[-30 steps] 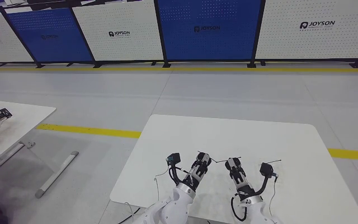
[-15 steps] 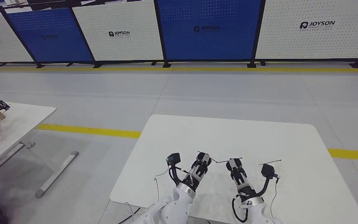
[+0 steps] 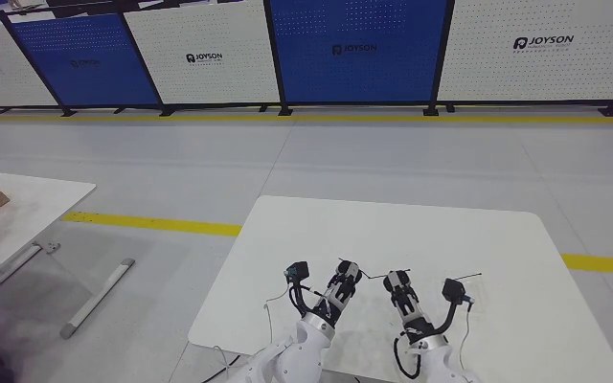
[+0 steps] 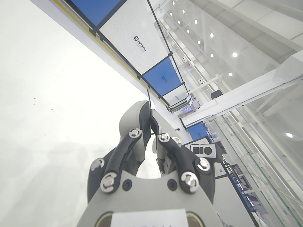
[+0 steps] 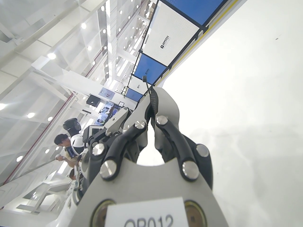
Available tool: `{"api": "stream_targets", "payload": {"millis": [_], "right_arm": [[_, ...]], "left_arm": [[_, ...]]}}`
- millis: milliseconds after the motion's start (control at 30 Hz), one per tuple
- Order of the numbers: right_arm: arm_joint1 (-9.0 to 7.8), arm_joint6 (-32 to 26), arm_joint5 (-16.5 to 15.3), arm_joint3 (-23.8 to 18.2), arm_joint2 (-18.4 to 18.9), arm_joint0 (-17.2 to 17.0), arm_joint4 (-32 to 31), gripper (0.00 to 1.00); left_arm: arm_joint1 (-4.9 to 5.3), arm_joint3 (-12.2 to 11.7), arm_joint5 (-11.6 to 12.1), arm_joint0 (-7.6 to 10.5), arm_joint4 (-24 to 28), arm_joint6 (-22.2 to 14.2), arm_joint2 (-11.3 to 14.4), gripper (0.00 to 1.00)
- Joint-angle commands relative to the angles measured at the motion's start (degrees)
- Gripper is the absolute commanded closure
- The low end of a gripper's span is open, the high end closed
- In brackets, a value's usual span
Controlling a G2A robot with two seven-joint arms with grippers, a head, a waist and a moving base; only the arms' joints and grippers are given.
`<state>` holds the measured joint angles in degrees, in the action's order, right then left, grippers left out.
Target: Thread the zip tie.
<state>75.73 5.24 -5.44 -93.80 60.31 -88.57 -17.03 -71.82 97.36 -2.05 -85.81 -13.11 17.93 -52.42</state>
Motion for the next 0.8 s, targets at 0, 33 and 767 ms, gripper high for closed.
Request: {"api": "stream_targets", "payload": {"millis": [0,33,767], "right_arm": [[0.08,-0.1,-0.2,0.2,-0.1,0.1,0.2,1.00],[0.11,-0.2,-0.3,0.3,-0.1,0.2,0.2,1.00],[0.69,-0.3,-0.9,1.4,-0.3,0.5,1.0,1.00]], "left_arm": [[0.00,0.0,0.0,0.00,0.0,0.0,0.0,1.00],[0.00,0.0,0.0,0.00,0.0,0.0,0.0,1.00],[0.00,0.0,0.0,0.00,0.0,0.0,0.0,1.00]]}}
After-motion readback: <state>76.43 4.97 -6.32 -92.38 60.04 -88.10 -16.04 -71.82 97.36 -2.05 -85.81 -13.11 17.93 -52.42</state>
